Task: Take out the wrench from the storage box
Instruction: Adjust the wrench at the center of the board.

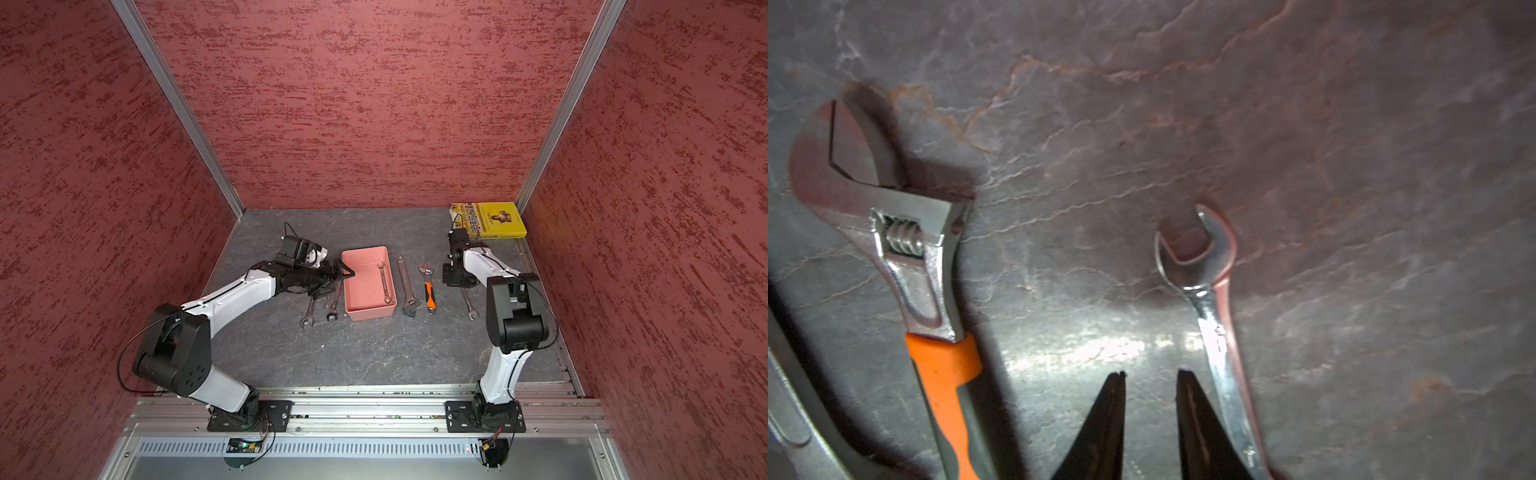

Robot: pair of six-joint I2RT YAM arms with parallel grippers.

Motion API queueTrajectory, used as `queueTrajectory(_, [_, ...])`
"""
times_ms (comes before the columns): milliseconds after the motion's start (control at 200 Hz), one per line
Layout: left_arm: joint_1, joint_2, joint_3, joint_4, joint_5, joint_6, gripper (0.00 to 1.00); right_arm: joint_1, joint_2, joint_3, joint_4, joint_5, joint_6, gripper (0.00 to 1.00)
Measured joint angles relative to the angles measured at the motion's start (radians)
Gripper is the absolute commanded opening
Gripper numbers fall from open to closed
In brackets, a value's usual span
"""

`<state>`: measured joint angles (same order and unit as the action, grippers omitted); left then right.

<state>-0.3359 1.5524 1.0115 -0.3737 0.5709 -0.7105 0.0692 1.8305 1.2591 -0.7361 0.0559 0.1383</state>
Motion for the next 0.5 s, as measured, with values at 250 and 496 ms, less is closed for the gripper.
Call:
queueTrajectory(250, [0.000,0.026,0.002,-0.004,0.000,0.001,1.00,-0.073,0.016,-0.035,-0.001,0.000,-0.094,0.33])
queueTrajectory(496, [0.000,0.029,0.013,-0.011,0.000,0.008,1.00,-0.093,0.049,-0.033,0.006,-0.039,-0.105,0.21])
